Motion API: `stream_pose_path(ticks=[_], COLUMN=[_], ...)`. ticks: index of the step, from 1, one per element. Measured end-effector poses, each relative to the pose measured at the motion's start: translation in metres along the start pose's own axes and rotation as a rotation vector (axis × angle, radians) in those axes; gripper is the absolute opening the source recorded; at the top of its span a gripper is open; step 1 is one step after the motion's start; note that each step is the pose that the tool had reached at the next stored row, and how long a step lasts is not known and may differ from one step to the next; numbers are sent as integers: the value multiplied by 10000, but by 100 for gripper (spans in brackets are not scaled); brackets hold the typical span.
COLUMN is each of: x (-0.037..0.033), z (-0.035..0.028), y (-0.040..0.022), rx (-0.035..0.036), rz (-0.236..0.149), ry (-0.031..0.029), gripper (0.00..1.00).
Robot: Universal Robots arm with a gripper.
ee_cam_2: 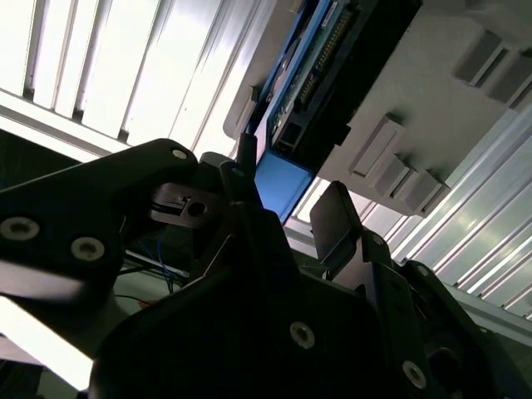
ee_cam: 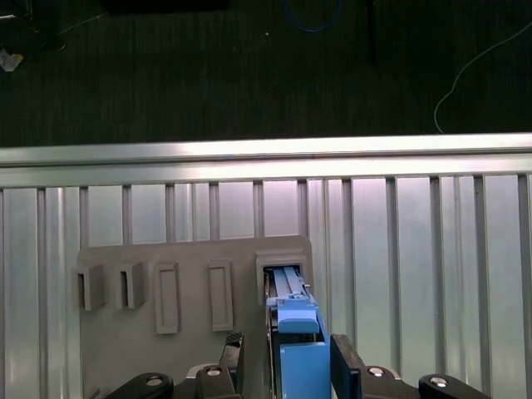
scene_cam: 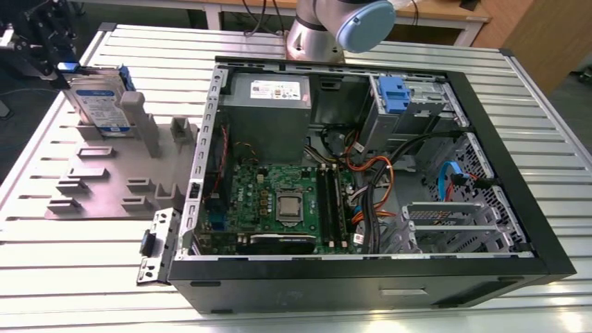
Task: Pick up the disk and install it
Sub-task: 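Pick up the disk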
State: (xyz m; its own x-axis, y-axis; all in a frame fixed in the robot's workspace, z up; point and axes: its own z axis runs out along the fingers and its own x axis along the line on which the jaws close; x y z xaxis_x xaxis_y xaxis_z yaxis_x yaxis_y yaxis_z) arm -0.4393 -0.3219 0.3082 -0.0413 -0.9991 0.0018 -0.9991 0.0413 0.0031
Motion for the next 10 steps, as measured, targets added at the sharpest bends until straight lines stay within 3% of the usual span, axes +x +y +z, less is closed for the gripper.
stream_pose_path(ticks=[2,10], x=[-1,-32], z=[14,65], y=[-2,5], rx=[-43,-45], rz=[1,-44], ry=[-6,-54], gripper=[53,53])
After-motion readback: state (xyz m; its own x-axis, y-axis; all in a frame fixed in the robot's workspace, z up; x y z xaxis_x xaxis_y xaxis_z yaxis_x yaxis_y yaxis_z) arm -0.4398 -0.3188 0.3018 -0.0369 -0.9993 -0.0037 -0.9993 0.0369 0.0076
